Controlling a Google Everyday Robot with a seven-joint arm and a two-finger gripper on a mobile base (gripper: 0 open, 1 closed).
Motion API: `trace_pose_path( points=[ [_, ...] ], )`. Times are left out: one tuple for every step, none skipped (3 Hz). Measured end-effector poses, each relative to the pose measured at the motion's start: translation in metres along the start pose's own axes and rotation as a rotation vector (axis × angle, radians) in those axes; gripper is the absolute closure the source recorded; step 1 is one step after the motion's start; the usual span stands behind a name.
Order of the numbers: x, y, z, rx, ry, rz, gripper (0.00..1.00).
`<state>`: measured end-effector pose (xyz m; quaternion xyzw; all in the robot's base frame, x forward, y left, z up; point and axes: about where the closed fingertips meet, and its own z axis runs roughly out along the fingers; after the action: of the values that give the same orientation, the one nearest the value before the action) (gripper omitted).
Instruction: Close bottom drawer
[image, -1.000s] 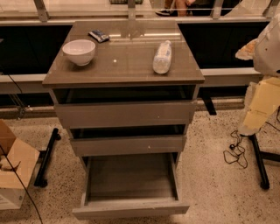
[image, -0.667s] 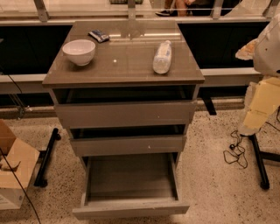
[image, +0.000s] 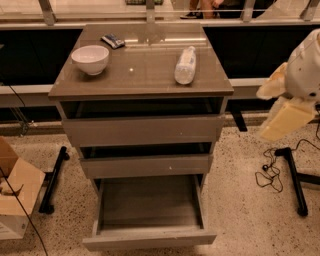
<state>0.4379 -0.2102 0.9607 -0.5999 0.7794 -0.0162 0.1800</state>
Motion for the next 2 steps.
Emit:
trace_pose_path(
  points=[
    [-0.003, 0.027, 0.062, -0.066, -0.156, 0.024, 0.61],
    [-0.009, 0.048, 0.137, -0.131, -0.299, 0.064, 0.85]
  ],
)
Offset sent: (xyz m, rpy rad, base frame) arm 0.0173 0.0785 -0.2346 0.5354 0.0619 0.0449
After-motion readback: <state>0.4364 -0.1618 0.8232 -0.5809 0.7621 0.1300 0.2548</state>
